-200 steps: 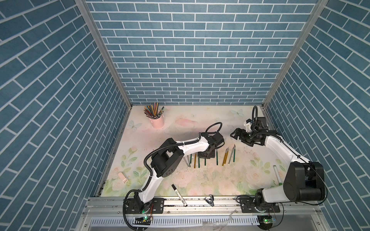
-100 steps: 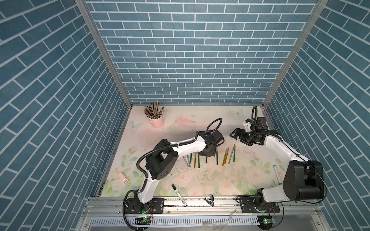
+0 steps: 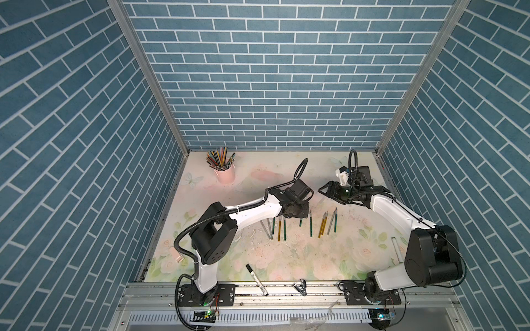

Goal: Remove protective caps from carving knives
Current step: Pick up the carving knife from the center of the board, then remove the protective sleeve from the carving knife.

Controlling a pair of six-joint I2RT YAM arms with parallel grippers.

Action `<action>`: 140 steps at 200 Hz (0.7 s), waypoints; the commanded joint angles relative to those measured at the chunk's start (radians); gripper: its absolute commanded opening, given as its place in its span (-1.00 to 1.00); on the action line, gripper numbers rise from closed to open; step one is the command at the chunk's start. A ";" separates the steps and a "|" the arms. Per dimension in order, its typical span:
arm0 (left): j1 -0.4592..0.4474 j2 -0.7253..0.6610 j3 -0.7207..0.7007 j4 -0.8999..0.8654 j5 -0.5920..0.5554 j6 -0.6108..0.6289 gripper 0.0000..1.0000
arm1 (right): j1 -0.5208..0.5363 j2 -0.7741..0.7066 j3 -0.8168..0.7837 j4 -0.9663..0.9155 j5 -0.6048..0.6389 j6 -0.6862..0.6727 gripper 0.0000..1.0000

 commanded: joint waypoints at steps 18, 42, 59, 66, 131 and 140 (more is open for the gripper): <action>0.009 -0.030 -0.017 0.083 0.061 0.009 -0.86 | 0.040 0.043 -0.011 0.085 -0.023 0.075 0.15; 0.009 -0.029 -0.020 0.099 0.074 0.005 -0.86 | 0.062 0.070 -0.004 0.108 -0.027 0.099 0.04; 0.009 -0.028 -0.021 0.102 0.078 0.003 -0.86 | 0.076 0.086 0.000 0.120 -0.030 0.105 -0.03; 0.009 -0.027 -0.021 0.103 0.080 0.003 -0.86 | 0.081 0.091 0.002 0.124 -0.027 0.108 -0.05; 0.009 -0.026 -0.016 0.099 0.076 0.002 -0.86 | 0.111 0.119 0.000 0.144 -0.028 0.130 -0.21; 0.009 -0.025 -0.015 0.101 0.075 0.003 -0.86 | 0.113 0.121 -0.003 0.148 -0.029 0.133 -0.22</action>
